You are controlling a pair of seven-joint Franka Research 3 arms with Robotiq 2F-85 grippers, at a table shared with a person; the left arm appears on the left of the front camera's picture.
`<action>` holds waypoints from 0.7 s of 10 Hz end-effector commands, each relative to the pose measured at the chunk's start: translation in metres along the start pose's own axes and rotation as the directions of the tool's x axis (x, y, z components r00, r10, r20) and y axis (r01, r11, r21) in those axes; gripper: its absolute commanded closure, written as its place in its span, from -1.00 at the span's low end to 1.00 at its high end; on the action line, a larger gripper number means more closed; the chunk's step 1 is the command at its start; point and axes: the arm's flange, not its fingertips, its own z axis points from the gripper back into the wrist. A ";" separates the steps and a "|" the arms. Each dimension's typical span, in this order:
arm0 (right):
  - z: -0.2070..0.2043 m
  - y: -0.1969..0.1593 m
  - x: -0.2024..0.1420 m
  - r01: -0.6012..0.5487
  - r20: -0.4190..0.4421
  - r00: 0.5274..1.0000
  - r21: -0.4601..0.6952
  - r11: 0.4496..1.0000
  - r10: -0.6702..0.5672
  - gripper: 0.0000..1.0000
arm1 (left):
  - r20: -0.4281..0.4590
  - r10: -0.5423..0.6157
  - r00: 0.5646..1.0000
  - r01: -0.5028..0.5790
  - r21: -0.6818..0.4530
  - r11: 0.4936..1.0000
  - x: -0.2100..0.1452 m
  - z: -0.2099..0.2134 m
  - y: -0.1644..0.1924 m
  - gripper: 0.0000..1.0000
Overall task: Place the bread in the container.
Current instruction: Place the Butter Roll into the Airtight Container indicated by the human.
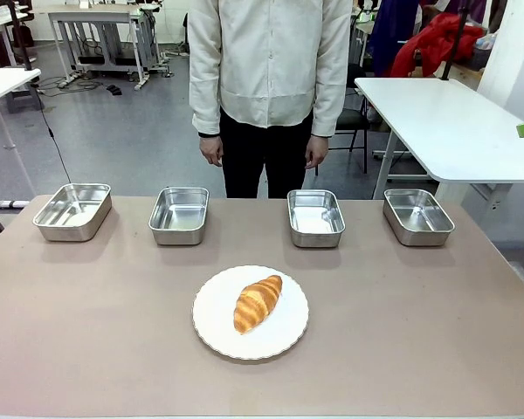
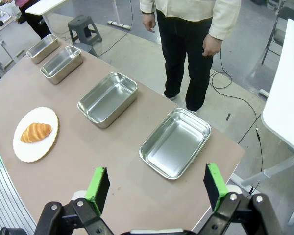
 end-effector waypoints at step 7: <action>0.000 -0.001 -0.001 -0.004 0.011 1.000 0.006 1.000 0.004 -1.00 | 0.013 0.000 1.000 0.000 0.003 1.000 0.001 0.002 -0.001 -1.00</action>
